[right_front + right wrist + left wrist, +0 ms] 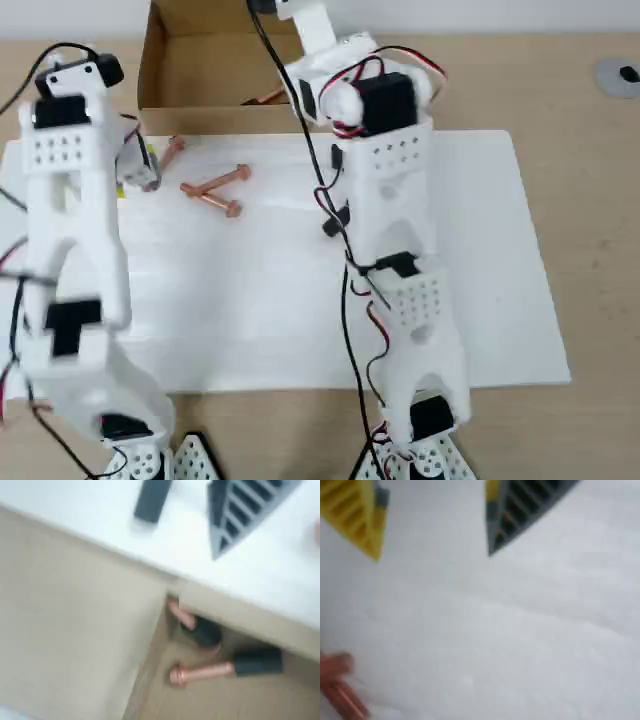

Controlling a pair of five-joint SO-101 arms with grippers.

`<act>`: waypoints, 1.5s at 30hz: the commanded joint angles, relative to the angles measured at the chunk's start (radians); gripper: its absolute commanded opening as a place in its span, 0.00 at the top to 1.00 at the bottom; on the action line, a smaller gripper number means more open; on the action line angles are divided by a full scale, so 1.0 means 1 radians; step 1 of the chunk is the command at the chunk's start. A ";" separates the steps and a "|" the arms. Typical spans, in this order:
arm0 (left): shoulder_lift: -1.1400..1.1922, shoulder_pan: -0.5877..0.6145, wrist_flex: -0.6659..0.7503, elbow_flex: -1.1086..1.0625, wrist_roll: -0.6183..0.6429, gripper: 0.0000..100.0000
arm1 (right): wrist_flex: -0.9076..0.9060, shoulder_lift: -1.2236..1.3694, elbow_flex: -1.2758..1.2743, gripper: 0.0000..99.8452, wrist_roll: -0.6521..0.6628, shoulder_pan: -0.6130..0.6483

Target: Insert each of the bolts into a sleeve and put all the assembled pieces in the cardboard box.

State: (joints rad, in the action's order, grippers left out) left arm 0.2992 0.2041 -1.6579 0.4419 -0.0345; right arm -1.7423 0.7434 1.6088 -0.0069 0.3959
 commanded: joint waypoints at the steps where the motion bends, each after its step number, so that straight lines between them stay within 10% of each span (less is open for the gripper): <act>1: 0.225 -0.003 -0.098 0.347 -0.052 0.85 | -0.046 -0.128 0.051 0.66 -0.006 -0.024; 18: 0.628 -0.040 -0.077 0.832 -0.614 0.85 | -0.048 -0.229 0.016 0.67 -0.008 -0.151; 45: 0.857 -0.034 0.086 0.876 -0.727 0.85 | -0.046 -0.591 -0.865 0.64 -0.014 0.028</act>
State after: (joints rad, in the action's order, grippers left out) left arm 1.1646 0.1672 -1.5842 1.3288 -0.7557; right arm -1.7745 0.2186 0.7956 -0.0146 0.3713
